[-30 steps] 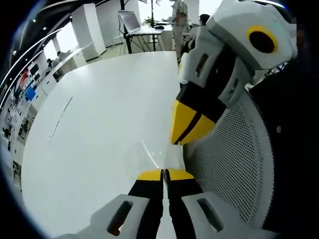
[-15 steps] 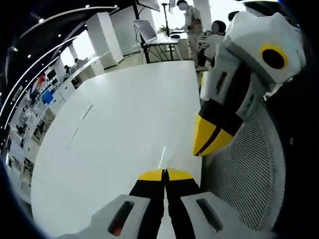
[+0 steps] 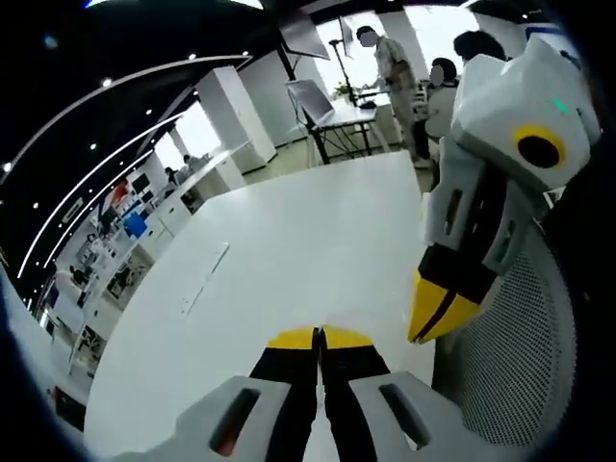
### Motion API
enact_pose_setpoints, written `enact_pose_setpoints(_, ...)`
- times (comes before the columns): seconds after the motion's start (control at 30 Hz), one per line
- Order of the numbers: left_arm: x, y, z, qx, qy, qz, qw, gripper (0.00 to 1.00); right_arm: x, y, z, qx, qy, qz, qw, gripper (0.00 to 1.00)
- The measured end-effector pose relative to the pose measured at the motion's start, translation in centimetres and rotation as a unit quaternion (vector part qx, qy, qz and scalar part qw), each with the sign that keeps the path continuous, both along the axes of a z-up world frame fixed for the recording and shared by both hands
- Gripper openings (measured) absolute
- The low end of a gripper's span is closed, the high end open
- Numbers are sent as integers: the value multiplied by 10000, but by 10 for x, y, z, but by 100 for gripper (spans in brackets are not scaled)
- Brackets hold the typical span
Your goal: Open the resealable bag by pulling the two sides of the seal apart until the entire bag opening is separated and visibly accessible.
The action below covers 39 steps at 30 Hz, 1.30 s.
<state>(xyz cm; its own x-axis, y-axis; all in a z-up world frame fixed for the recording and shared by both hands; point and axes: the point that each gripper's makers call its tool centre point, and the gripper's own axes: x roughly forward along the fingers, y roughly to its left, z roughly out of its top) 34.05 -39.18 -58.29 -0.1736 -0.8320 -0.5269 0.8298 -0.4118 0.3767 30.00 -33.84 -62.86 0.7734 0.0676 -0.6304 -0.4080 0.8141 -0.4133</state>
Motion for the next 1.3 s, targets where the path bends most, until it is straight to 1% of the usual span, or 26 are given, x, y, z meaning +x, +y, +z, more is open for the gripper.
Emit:
enact_pose_setpoints(0.03, -1, -3, 6, -200, -52, -55, 9998, 0, 0, -1, 2, 16, -37, -19, 10000, 0)
enact_pose_setpoints(0.1, -2, -3, 8, -227, -49, -14, 9997, 0, 0, -2, 5, 46, -55, -33, 10000, 0)
enact_pose_setpoints(0.17, -2, -5, 13, -346, -69, -4, 9994, 0, 1, -3, 7, 41, -79, -44, 10000, 0)
enact_pose_setpoints(0.27, -2, -7, 17, -405, -71, 2, 9992, 0, 1, -4, 8, 26, -83, -33, 10000, 0)
enact_pose_setpoints(0.3, -2, -9, 21, -492, -62, 49, 9988, 0, 2, -3, 9, 15, -91, -14, 10000, 0)
enact_pose_setpoints(0.4, -4, -9, 27, -588, -43, 75, 9982, 0, 3, -3, 11, -13, -111, 9, 9999, 0)
enact_pose_setpoints(0.47, -5, -10, 27, -578, -11, 66, 9983, 0, 3, -3, 11, 1, -101, -13, 9999, 0)
enact_pose_setpoints(0.5, -6, -9, 23, -484, 3, 42, 9988, 0, 3, -4, 10, -5, -97, -73, 9999, 0)
enact_pose_setpoints(0.6, -8, -9, 18, -377, 89, 6, 9992, 0, 3, -10, 10, -92, -152, -215, 9996, 0)
enact_pose_setpoints(0.67, -8, -8, 15, -337, 110, 20, 9994, 0, 3, -13, 11, -12, -213, -344, 9992, 0)
enact_pose_setpoints(0.77, -9, -7, 13, -282, 116, -12, 9995, 0, 3, -14, 12, -25, -216, -386, 9990, 0)
enact_pose_setpoints(0.83, -11, -7, 12, -258, 192, -24, 9995, 0, 5, -14, 13, 40, -263, -407, 9988, 0)
enact_pose_setpoints(0.93, -14, -7, 11, -233, 234, -45, 9994, 0, 10, -16, 18, 105, -361, -533, 9979, 6)
enact_pose_setpoints(1.03, -17, -8, 10, -218, 272, -64, 9994, 0, 14, -16, 19, 66, -376, -538, 9978, 0)
enact_pose_setpoints(1.13, -16, -9, 9, -198, 272, -33, 9994, 0, 15, -16, 19, 91, -399, -558, 9976, 0)
enact_pose_setpoints(1.3, -12, -14, 8, -200, 357, 64, 9991, 0, 15, -11, 17, 121, -317, -453, 9984, 0)
